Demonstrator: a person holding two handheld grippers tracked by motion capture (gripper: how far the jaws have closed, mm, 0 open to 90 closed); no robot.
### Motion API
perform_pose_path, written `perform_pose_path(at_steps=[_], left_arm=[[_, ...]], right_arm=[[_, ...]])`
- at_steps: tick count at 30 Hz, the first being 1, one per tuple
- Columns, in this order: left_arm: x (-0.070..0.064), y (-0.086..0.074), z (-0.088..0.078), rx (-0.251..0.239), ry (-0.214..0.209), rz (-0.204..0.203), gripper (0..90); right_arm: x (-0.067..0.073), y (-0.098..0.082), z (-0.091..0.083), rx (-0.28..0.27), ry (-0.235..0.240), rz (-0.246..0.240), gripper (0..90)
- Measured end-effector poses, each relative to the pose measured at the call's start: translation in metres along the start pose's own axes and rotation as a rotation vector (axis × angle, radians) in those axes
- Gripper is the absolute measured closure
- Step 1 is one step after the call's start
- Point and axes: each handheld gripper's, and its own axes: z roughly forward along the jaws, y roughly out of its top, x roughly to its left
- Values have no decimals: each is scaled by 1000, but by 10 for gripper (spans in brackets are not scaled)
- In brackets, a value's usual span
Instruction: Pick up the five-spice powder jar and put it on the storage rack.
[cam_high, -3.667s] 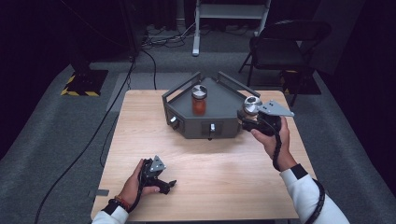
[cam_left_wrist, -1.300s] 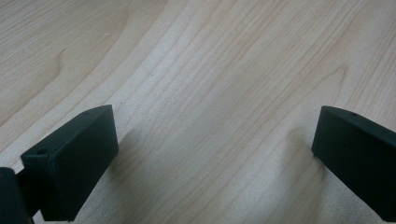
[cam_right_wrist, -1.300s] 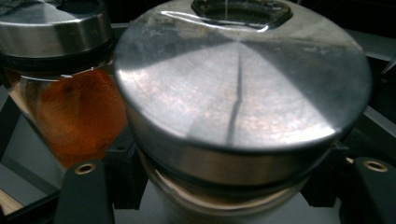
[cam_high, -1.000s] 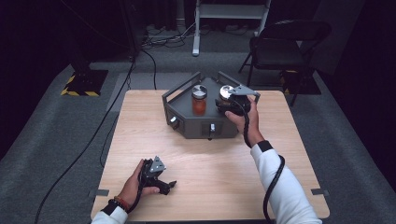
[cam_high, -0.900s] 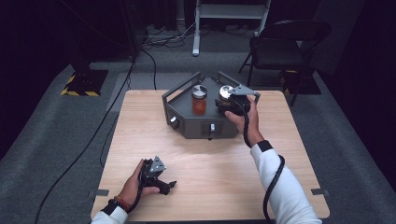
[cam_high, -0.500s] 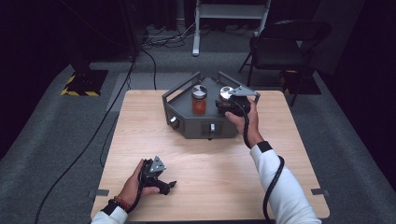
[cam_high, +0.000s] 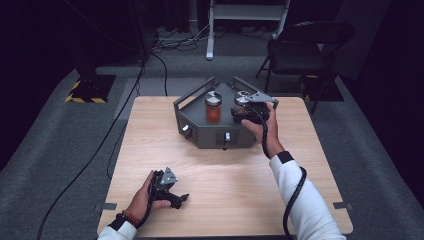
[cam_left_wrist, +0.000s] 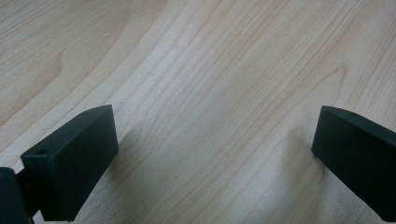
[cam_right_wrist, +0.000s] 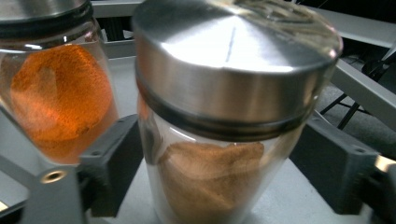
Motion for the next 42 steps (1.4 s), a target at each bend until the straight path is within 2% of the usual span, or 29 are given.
perform_pose_path(at_steps=[6,18,24,31,37,42], left_arm=[[0,0,0,0,0,0,2],[0,0,0,0,0,0,2],[0,0,0,0,0,0,2],[0,0,0,0,0,-1,2],[0,0,0,-1,0,-1,2],[0,0,0,0,0,0,1]], right_arm=[[1,2,-8,-14,-14,-23,64],[8,15,-31,-102,-57,-88,56],[7,19,-47,-162,-36,-106,34],[13,11,-58,-212,-18,-168,33],[18,-1,-61,-214,0,-201,33],[25,-13,-63,-206,6,-250,33]])
